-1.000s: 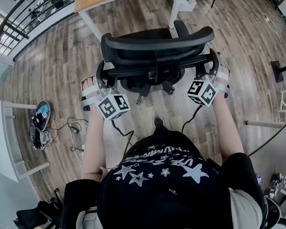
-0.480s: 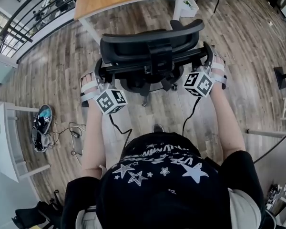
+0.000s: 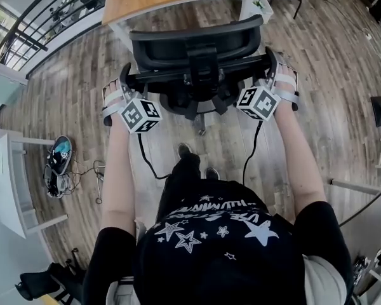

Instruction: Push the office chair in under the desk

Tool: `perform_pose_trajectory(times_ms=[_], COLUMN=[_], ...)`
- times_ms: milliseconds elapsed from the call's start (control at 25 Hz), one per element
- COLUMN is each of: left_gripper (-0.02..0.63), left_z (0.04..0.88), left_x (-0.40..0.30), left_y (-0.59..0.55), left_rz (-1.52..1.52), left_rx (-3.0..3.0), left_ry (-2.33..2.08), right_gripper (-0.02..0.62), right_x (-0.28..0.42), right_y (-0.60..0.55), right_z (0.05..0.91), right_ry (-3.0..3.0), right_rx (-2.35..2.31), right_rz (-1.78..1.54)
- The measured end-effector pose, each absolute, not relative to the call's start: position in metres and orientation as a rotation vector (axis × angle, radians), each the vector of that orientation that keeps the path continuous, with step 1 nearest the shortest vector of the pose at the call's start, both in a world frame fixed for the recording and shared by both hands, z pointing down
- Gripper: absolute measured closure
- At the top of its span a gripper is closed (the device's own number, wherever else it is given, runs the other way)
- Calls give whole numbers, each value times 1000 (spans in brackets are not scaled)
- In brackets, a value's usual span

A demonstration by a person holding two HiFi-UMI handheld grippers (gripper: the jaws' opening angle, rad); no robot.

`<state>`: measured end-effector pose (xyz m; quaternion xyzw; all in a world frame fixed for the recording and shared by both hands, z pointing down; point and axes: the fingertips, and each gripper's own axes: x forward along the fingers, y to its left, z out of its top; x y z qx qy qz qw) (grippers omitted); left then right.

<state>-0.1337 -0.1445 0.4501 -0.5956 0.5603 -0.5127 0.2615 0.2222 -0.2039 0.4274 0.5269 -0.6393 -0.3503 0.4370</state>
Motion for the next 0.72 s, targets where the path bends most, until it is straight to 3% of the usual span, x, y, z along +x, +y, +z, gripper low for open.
perform_pose_trajectory(times_ms=[720], left_gripper=[295], left_z=[449], left_x=[-212], left_y=[-280], left_rz=[-1373], left_rx=[-1599], left_ry=[1509], right_gripper=[354], right_x=[148], right_y=[-327], right_z=[427], right_ry=[-1568], right_rx=[1300], right_rz=[-847])
